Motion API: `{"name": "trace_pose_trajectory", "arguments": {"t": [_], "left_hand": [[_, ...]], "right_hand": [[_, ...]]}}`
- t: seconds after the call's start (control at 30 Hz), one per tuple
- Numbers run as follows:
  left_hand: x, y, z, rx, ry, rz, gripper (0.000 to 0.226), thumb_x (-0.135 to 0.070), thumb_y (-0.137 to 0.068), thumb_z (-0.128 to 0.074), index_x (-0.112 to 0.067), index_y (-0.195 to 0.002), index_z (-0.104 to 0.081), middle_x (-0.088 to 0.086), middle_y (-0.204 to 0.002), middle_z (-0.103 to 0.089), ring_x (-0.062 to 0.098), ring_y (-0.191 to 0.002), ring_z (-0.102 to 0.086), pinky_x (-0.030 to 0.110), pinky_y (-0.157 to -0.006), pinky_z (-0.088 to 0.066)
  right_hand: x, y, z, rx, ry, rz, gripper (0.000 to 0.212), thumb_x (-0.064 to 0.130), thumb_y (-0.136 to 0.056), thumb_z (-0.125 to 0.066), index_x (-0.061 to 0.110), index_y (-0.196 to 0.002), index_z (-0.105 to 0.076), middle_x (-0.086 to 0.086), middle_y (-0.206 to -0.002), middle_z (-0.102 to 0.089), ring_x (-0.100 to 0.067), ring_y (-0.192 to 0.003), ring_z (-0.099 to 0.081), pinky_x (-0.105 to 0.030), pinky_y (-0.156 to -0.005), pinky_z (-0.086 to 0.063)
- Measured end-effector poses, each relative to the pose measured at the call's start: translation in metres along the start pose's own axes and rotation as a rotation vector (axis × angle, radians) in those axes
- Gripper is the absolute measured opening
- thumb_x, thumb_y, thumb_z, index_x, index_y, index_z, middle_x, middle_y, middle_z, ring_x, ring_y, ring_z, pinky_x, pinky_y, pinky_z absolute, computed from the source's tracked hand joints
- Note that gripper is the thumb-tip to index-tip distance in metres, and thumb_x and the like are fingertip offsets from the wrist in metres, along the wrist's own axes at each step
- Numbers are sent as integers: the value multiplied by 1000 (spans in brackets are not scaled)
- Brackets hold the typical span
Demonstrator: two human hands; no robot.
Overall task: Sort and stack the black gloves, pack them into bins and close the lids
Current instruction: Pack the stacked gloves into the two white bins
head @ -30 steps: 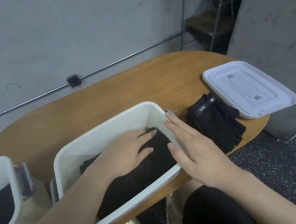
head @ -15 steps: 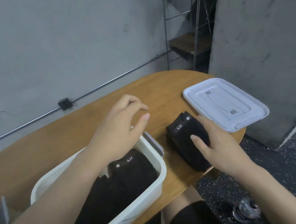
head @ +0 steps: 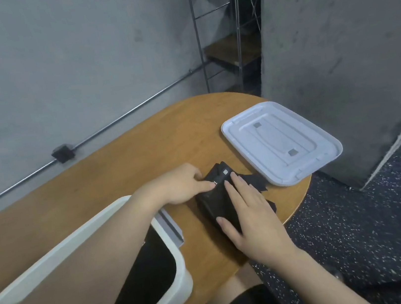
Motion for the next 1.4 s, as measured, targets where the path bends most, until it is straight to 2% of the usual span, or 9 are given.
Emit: {"name": "trace_pose_trajectory", "arguments": {"t": [0.23, 0.4, 0.57, 0.67, 0.77, 0.9, 1.13, 1.3, 1.4], "left_hand": [[7, -8, -4, -19, 86, 9, 46, -46, -90, -76, -19, -126, -65, -5, -115, -71, 11, -101, -67, 29, -94, -53], [12, -9, -5, -44, 212, 8, 48, -46, -83, -83, -23, -122, -66, -6, -113, -68, 10, -101, -68, 32, -98, -54], [11, -9, -5, -59, 321, -9, 47, -49, -81, -83, -24, -118, -67, -6, -109, -72, 5, -98, -69, 16, -81, -48], [11, -10, -5, -59, 384, -16, 47, -52, -80, -83, -24, -115, -68, -6, -104, -76, 3, -91, -71, 21, -82, -52], [9, -10, -5, -52, 434, -29, 48, -52, -79, -84, -21, -113, -69, -6, -95, -79, 3, -80, -72, 25, -74, -55], [7, -11, -10, -5, 576, -52, 58, -53, -76, -86, -14, -116, -68, 3, -101, -79, 18, -93, -77, 41, -91, -62], [4, -7, -15, 78, 674, -38, 43, -34, -89, -79, -9, -119, -61, 8, -104, -79, 23, -95, -77, 43, -95, -60], [-6, 1, -13, 101, 640, -72, 36, -27, -94, -75, -9, -119, -56, 5, -92, -80, 13, -77, -77, 22, -72, -60], [-8, 2, -12, 93, 626, -119, 33, -22, -94, -74, -9, -119, -56, 9, -97, -79, 17, -86, -77, 32, -84, -63]], "right_hand": [[-8, 6, -12, -87, 42, 23, 71, 45, -101, -48, 5, -158, -32, -13, -169, -22, -24, -157, -19, -36, -128, -13], [-11, 5, -13, -129, 22, 21, 71, 43, -100, -50, 3, -157, -34, -13, -168, -23, -25, -156, -21, -39, -126, -17], [-12, 4, -11, -123, -33, -19, 79, 51, -98, -53, 4, -158, -31, -13, -168, -23, -24, -156, -21, -39, -127, -18], [-11, 3, -7, -128, -111, -61, 87, 60, -94, -54, 8, -158, -31, -10, -168, -24, -22, -155, -22, -37, -126, -17], [-11, -1, 1, -167, -255, -129, 90, 62, -86, -62, 13, -155, -33, -8, -163, -31, -22, -152, -30, -46, -121, -34], [-9, -8, 3, -171, -286, -210, 97, 65, -76, -69, 17, -153, -34, -4, -158, -35, -22, -146, -38, -48, -115, -40], [2, -11, -2, -228, -117, -226, 85, 32, -80, -78, 9, -149, -34, -14, -151, -44, -31, -141, -44, -53, -112, -43], [6, -11, -5, -209, -83, -229, 80, 18, -82, -70, 3, -153, -35, -17, -156, -41, -34, -144, -41, -52, -119, -37], [10, -12, -2, -235, -89, -258, 77, 23, -86, -72, -1, -151, -39, -19, -154, -46, -35, -143, -45, -52, -117, -39]]}}
Point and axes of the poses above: each hand's wrist, its own y-axis away from the middle knuckle, its own z-axis out of the back of the hand, x = y × z, the point moved 8 cm from there along -y, towards the middle knuckle
